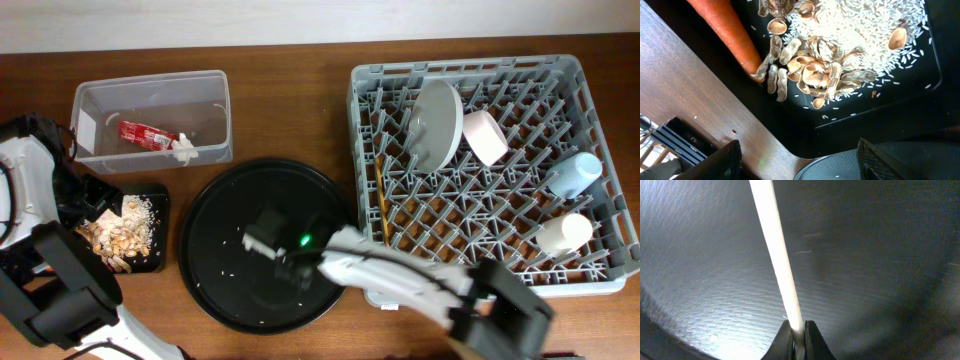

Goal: Sort waste into correct bins and load items into the dishwasher rack

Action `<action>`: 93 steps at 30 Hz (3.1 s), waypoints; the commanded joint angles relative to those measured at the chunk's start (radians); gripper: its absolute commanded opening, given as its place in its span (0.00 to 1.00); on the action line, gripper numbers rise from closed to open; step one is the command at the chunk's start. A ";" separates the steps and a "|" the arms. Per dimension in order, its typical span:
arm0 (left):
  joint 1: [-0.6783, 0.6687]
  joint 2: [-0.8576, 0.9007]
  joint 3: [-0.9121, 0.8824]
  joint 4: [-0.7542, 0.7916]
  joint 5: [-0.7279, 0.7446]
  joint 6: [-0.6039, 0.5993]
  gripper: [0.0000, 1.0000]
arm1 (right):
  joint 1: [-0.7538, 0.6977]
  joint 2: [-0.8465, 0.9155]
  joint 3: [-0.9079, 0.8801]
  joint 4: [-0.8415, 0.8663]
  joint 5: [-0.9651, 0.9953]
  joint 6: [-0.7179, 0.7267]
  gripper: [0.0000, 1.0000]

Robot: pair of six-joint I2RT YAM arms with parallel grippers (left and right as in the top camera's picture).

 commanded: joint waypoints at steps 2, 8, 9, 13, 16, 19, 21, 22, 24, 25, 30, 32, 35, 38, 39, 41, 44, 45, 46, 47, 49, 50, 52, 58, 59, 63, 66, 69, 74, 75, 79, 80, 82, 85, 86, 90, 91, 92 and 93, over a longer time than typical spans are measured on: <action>0.000 -0.021 0.008 -0.001 0.004 0.008 0.73 | -0.166 -0.163 0.058 -0.071 0.046 0.216 0.04; 0.000 -0.021 0.008 -0.001 0.004 0.008 0.73 | -0.363 -0.188 0.045 -0.194 0.032 0.374 0.04; 0.000 -0.021 0.008 -0.001 0.004 0.008 0.73 | -0.380 -0.184 0.035 -0.205 0.032 0.409 0.04; 0.000 -0.021 0.008 -0.001 0.004 0.008 0.73 | -0.436 -0.182 -0.061 -0.185 0.031 0.565 0.04; 0.000 -0.021 0.008 -0.001 0.004 0.008 0.73 | -0.435 -0.182 -0.089 -0.169 0.011 0.569 0.04; 0.000 -0.021 0.008 -0.002 0.004 0.008 0.73 | -0.434 -0.182 -0.089 -0.170 -0.027 0.570 0.04; 0.000 -0.021 0.008 -0.002 0.004 0.008 0.73 | -0.434 -0.182 -0.089 -0.171 -0.051 0.570 0.11; 0.000 -0.021 0.008 -0.002 0.004 0.008 0.73 | -0.434 -0.182 -0.089 -0.170 -0.063 0.569 0.21; 0.000 -0.021 0.008 -0.002 0.004 0.008 0.73 | -0.434 -0.182 -0.089 -0.162 -0.066 0.569 0.43; 0.000 -0.021 0.008 -0.002 0.004 0.008 0.73 | -0.434 -0.182 -0.089 -0.158 -0.066 0.569 0.49; 0.000 -0.021 0.008 -0.002 0.005 0.008 0.73 | -0.434 -0.182 -0.089 -0.154 -0.066 0.569 0.50; -0.006 -0.021 0.008 -0.003 0.025 0.009 0.73 | -0.435 -0.190 -0.080 -0.144 -0.064 0.561 0.50; -0.073 -0.021 0.008 0.008 0.072 0.054 0.72 | -0.453 -0.219 -0.030 -0.142 -0.043 0.522 0.51; -0.192 -0.021 0.008 0.025 0.072 0.092 0.72 | -0.513 -0.232 0.051 -0.149 -0.056 0.458 0.78; -0.258 -0.021 0.008 0.039 0.072 0.126 0.72 | -0.547 -0.232 0.085 -0.167 -0.074 0.404 0.79; -0.362 -0.021 0.008 0.060 0.072 0.195 0.72 | -0.605 -0.232 0.126 -0.208 -0.079 0.352 0.81; -0.511 -0.021 0.014 0.069 0.072 0.325 0.72 | -0.700 -0.232 0.165 -0.269 -0.165 0.225 0.90; -0.550 -0.021 0.018 0.064 0.072 0.358 0.72 | -0.729 -0.232 0.174 -0.294 -0.223 0.161 0.92; -0.582 -0.022 0.021 0.054 0.072 0.381 0.73 | -0.755 -0.232 0.182 -0.325 -0.260 0.108 0.92; -0.616 -0.023 0.023 0.037 0.072 0.390 0.73 | -0.781 -0.232 0.188 -0.356 -0.265 0.080 0.91; -0.661 -0.039 0.023 -0.020 0.069 0.388 0.72 | -0.838 -0.240 0.188 -0.397 -0.266 0.086 0.91; -0.671 -0.051 0.023 -0.039 0.070 0.384 0.70 | -0.858 -0.245 0.188 -0.414 -0.266 0.096 0.91; -0.679 -0.100 0.022 -0.067 0.072 0.365 0.69 | -0.902 -0.264 0.188 -0.444 -0.266 0.130 0.91; -0.679 -0.441 -0.077 0.013 0.073 0.346 0.69 | -0.950 -0.489 0.055 -0.352 -0.262 0.156 0.86; -0.679 -0.544 -0.140 0.074 0.069 0.316 0.69 | -0.950 -0.565 -0.008 -0.293 -0.260 0.156 0.86; -0.679 -0.896 -0.405 0.293 -0.018 0.233 0.87 | -0.950 -0.899 -0.297 -0.066 -0.229 0.156 0.99; -0.679 -1.184 -0.610 0.416 -0.102 0.223 0.99 | -0.951 -1.119 -0.457 0.016 -0.169 0.156 0.99; -0.679 -1.358 -0.703 0.482 -0.124 0.223 0.99 | -0.951 -1.225 -0.519 0.010 -0.171 0.156 0.99; -0.679 -1.508 -0.718 0.421 -0.124 0.224 0.99 | -0.951 -1.261 -0.533 -0.084 -0.171 0.156 0.99; -0.679 -1.518 -0.718 0.409 -0.124 0.224 0.99 | -0.951 -1.259 -0.533 -0.091 -0.171 0.156 0.99; -0.679 -1.526 -0.718 0.343 -0.124 0.224 0.99 | -0.951 -1.258 -0.533 -0.092 -0.171 0.156 0.99; -0.679 -1.526 -0.718 0.327 -0.124 0.224 0.99 | -0.951 -1.258 -0.533 -0.092 -0.171 0.156 0.99; -0.679 -1.526 -0.718 0.285 -0.124 0.224 0.99 | -0.951 -1.258 -0.533 -0.092 -0.171 0.156 0.99; -0.679 -1.526 -0.718 0.216 -0.124 0.224 0.99 | -0.951 -1.258 -0.533 -0.092 -0.171 0.156 0.99; -0.679 -1.526 -0.718 0.196 -0.124 0.223 0.99 | -0.951 -1.258 -0.533 -0.092 -0.171 0.156 0.99; -0.679 -1.526 -0.718 0.197 -0.124 0.224 0.99 | -0.945 -1.272 -0.538 -0.091 -0.146 0.154 0.99; -0.679 -1.526 -0.718 0.197 -0.124 0.224 0.99 | -0.934 -1.289 -0.548 -0.086 -0.134 0.152 0.99; -0.679 -1.526 -0.718 0.197 -0.124 0.223 0.99 | -0.924 -1.302 -0.557 -0.077 -0.129 0.152 0.99; -0.679 -1.526 -0.718 0.197 -0.124 0.224 0.99 | -0.909 -1.322 -0.576 -0.056 -0.117 0.151 0.99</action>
